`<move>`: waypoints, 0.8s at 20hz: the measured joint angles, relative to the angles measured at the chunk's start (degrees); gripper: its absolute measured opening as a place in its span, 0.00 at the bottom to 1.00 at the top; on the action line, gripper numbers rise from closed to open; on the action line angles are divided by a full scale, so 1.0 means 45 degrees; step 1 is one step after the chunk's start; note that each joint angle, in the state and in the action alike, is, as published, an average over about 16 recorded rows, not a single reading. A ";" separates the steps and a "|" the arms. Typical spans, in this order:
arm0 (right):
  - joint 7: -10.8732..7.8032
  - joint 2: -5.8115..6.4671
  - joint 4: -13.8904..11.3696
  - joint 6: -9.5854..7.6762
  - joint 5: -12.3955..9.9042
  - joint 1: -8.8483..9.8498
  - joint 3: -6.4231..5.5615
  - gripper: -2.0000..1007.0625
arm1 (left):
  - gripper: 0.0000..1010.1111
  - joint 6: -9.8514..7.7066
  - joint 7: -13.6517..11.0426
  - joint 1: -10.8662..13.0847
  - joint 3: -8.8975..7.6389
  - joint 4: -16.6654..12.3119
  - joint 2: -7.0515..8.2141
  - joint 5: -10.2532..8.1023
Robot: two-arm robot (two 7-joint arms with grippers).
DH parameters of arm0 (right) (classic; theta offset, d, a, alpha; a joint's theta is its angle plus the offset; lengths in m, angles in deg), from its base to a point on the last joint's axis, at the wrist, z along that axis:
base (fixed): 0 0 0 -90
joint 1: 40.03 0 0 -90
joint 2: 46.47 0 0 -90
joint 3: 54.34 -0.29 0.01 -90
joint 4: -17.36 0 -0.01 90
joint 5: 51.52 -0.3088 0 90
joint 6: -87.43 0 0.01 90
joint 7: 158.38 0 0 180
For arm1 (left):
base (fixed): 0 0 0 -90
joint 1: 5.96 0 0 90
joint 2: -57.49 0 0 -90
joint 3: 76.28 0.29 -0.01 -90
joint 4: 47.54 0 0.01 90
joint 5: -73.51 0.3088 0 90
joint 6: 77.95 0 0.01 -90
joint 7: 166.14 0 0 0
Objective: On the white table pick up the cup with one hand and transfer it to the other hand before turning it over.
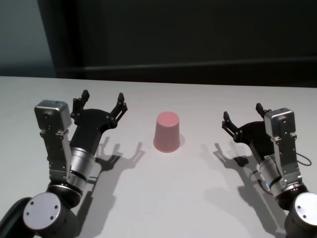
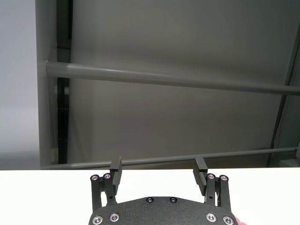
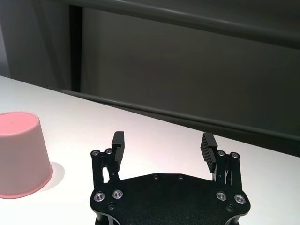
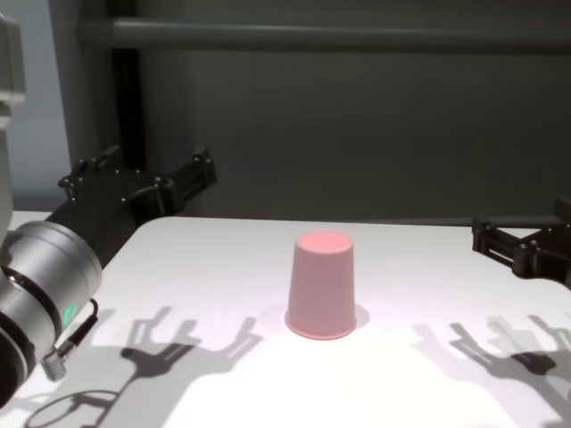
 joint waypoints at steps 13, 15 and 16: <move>-0.0001 0.0009 0.0010 -0.0010 -0.0011 -0.0011 0.0011 0.99 | 0.99 0.0000 0.0000 0.0000 0.0000 0.0000 0.0000 0.0000; -0.0001 0.0010 0.0011 -0.0012 -0.0012 -0.0012 0.0013 0.99 | 0.99 0.0000 0.0000 0.0000 0.0000 0.0000 0.0000 0.0000; 0.0000 0.0010 0.0011 -0.0012 -0.0012 -0.0013 0.0013 0.99 | 0.99 0.0000 0.0000 0.0000 0.0000 0.0000 0.0000 0.0000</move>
